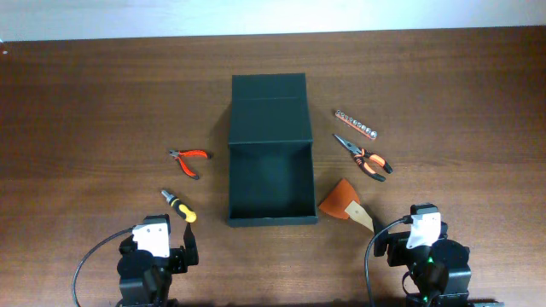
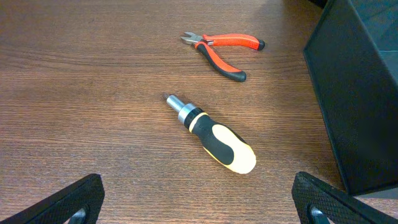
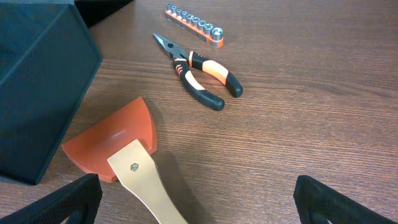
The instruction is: Pack container
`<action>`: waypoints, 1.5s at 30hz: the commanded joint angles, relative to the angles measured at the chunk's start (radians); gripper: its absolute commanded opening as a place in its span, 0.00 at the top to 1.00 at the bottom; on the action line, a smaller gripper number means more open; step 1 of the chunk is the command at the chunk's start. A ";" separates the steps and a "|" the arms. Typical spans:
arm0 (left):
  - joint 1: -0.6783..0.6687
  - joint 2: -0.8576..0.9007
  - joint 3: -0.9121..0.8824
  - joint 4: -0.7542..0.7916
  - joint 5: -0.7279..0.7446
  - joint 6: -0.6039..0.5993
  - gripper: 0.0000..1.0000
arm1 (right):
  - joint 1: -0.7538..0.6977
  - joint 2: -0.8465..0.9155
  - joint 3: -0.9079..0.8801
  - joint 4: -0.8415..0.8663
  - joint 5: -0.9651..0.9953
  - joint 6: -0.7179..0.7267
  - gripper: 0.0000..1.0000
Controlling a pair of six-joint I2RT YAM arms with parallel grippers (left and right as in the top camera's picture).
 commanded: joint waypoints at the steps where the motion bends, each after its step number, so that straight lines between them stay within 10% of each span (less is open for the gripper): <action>1: 0.005 -0.011 -0.006 0.003 -0.003 -0.006 0.01 | -0.008 -0.012 -0.006 0.000 0.009 0.008 0.01; 31: 0.005 -0.011 -0.006 0.003 -0.003 -0.006 0.01 | -0.008 0.008 0.021 0.047 0.009 0.008 0.01; 45: 0.005 -0.011 -0.006 0.003 -0.003 -0.006 0.01 | -0.008 0.570 0.579 -0.191 -0.162 -0.098 0.01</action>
